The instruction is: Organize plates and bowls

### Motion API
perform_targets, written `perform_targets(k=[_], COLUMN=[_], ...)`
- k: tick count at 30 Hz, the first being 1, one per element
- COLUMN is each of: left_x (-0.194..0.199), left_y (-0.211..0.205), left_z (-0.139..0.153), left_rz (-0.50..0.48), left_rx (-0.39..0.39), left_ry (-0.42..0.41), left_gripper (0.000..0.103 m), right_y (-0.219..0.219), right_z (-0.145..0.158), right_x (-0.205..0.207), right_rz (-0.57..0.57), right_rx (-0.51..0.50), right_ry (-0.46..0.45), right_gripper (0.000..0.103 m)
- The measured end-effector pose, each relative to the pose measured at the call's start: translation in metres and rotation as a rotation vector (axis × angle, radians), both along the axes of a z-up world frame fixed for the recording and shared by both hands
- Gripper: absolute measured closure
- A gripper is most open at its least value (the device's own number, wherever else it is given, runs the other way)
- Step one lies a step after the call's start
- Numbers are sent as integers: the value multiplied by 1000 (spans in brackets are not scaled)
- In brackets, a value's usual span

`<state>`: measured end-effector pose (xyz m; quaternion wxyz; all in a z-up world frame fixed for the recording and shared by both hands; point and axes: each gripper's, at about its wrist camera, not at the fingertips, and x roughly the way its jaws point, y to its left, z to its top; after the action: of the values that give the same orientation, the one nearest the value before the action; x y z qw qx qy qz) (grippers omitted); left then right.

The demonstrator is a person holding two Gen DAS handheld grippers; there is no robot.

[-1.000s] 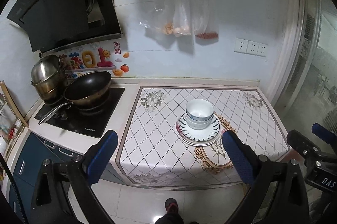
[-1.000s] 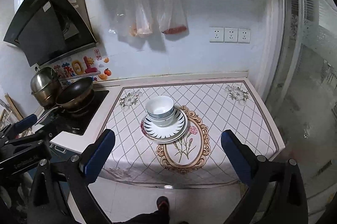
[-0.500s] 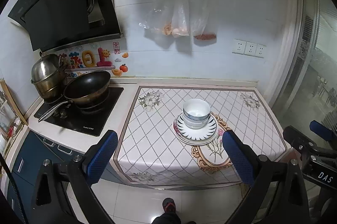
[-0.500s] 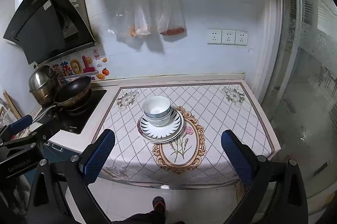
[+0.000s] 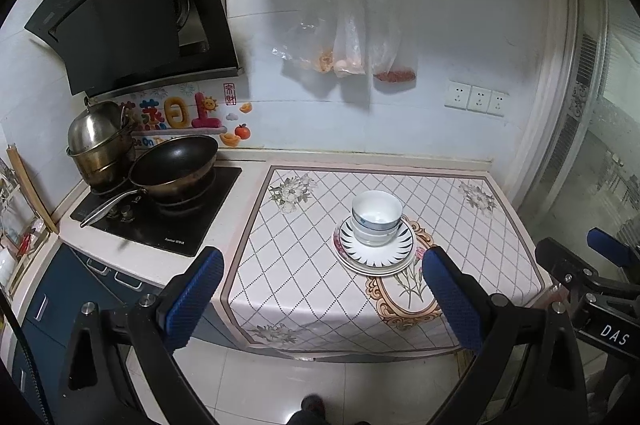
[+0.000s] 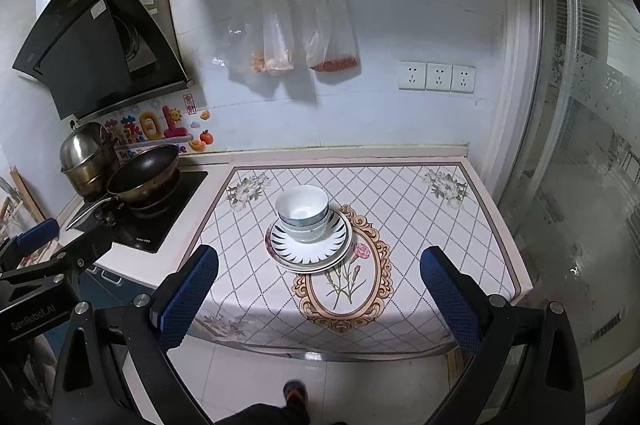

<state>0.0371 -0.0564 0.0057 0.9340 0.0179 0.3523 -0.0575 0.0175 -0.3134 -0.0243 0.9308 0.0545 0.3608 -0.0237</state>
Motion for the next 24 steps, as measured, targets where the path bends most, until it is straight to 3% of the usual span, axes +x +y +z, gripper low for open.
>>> perform_targets(k=[24], left_x=[-5], left_y=[15], left_z=[10], left_rz=[-69], left_rx=[-7], left_ry=[-12], left_gripper=[1], right_y=[16], right_z=[10], right_x=[-21], right_rz=[-74], right_rx=[-7], right_ry=[-5], right_gripper=[0])
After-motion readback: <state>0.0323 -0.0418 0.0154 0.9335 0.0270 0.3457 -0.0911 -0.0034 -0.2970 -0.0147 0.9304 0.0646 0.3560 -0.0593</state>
